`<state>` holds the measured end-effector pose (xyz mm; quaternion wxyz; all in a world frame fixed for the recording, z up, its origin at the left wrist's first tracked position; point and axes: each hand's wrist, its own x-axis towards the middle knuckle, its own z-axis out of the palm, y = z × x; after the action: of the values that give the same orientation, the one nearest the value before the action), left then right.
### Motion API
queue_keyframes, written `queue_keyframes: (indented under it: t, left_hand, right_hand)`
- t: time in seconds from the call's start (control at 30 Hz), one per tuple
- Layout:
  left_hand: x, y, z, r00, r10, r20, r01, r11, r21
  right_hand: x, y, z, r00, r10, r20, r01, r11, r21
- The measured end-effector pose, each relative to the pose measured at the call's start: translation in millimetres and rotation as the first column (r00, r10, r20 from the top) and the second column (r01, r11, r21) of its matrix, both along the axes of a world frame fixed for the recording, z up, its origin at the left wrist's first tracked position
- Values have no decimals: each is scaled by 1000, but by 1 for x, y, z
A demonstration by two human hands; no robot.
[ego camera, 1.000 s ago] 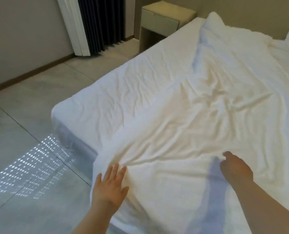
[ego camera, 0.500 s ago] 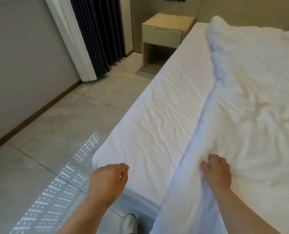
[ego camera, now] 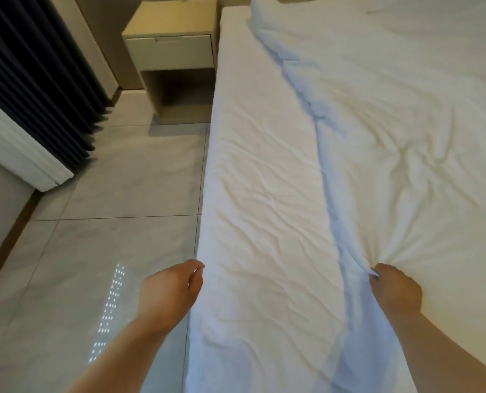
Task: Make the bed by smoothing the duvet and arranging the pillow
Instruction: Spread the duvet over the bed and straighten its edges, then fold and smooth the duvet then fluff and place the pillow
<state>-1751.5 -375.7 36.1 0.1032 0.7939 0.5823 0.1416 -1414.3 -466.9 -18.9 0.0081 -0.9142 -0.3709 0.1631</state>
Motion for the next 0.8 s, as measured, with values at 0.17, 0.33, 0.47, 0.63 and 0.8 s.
queue_keyframes:
  t: [0.17, 0.33, 0.47, 0.63, 0.8]
  left_hand:
    - [-61, 80, -6, 982, -162, 97, 164, 986, -13]
    - [-144, 159, 5, 938, -274, 213, 272, 961, 43]
    - [-166, 210, 16, 921, -323, 217, 336, 942, -22]
    - [-133, 269, 13, 911, -386, 142, 403, 908, -117]
    - [-71, 328, 14, 870, -477, 124, 492, 852, -180]
  right_hand:
    - [-58, 18, 17, 973, -230, 15, 230, 973, 7]
    - [-168, 58, 12, 933, -357, -51, 359, 912, 199]
    - [-228, 109, 23, 928, -332, -167, 364, 901, 234]
    - [-239, 163, 46, 944, -246, -220, 305, 905, 298]
    - [-205, 212, 54, 914, -342, -218, 405, 803, 438]
